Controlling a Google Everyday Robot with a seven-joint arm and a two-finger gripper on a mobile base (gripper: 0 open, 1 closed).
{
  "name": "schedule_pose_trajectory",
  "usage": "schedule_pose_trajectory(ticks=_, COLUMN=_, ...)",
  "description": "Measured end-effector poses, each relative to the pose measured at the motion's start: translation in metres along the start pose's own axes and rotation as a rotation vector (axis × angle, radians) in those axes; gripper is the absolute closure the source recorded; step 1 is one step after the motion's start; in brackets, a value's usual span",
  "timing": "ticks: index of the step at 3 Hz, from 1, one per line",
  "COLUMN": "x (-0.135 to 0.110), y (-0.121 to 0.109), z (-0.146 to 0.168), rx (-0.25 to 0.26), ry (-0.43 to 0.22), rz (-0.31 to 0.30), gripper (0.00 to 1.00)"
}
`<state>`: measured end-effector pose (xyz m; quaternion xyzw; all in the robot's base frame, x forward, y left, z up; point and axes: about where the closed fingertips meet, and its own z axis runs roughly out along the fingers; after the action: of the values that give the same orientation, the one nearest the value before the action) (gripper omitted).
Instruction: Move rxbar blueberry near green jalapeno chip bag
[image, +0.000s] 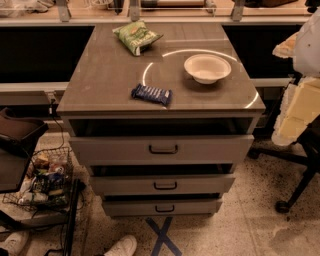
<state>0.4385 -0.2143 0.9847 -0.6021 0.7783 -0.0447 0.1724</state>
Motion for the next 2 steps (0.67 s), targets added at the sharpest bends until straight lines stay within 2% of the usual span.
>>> schedule_pose_trajectory(ticks=1, x=0.0, y=0.0, z=0.0, rx=0.0, ry=0.0, rz=0.0, gripper=0.0)
schedule_pose_trajectory(ticks=2, x=-0.014, y=-0.013, z=0.008, rx=0.027, ry=-0.106, rz=0.0, gripper=0.0)
